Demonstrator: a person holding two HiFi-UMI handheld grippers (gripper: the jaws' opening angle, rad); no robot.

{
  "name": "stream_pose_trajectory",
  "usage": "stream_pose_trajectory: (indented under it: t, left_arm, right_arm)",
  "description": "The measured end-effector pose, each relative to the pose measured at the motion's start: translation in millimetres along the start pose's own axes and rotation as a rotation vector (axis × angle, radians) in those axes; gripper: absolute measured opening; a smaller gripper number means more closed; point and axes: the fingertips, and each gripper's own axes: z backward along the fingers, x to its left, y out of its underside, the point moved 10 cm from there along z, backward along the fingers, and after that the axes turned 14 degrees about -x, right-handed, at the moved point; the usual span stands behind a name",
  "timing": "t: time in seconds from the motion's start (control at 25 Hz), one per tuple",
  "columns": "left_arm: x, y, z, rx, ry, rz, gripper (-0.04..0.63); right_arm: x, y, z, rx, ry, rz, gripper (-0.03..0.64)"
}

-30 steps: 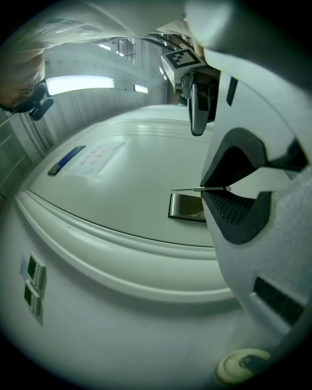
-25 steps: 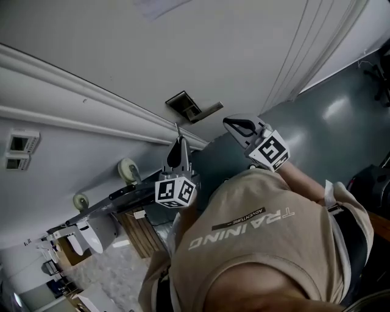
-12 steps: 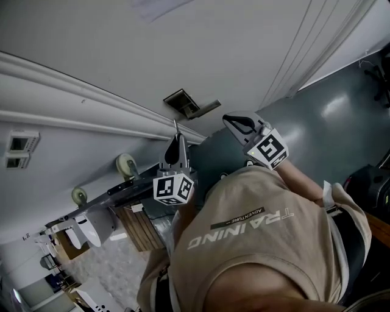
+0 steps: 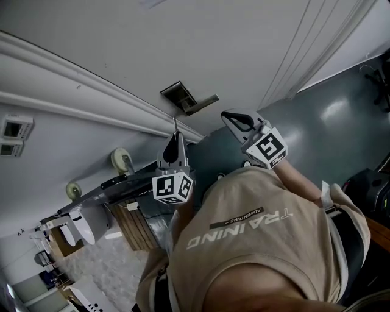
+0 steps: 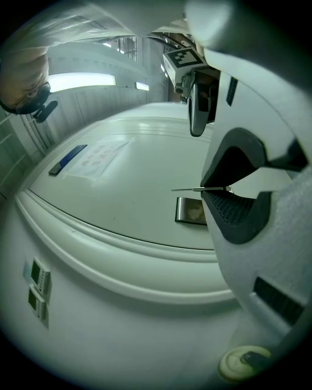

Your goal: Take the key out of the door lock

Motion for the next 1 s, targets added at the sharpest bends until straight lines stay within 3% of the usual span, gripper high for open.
stream_pose_trajectory:
  t: [0.2, 0.36, 0.68, 0.8, 1.0]
  left_arm:
    - [1.3, 23.9, 14.8, -0.006, -0.033, 0.014, 0.023]
    - [-7.6, 33.8, 29.4, 0.010, -0.019, 0.031, 0.023]
    - [-3.1, 32.2, 56.3, -0.006, -0.027, -0.042, 0.023]
    - [-1.0, 34.3, 64.8, 0.004, -0.031, -0.025, 0.023]
    - [-3.0, 36.6, 60.4, -0.034, -0.013, -0.016, 0.023]
  right_arm:
    - [13.0, 22.3, 13.1, -0.002, -0.029, 0.013, 0.014]
    - [19.9, 34.8, 27.9, -0.009, 0.012, -0.016, 0.014]
    - [38.0, 39.8, 31.0, -0.048, 0.020, -0.016, 0.014]
    - [46.3, 33.0, 34.4, -0.044, 0.020, -0.017, 0.014]
    - [55.7, 20.8, 38.4, -0.006, -0.021, 0.128, 0.014]
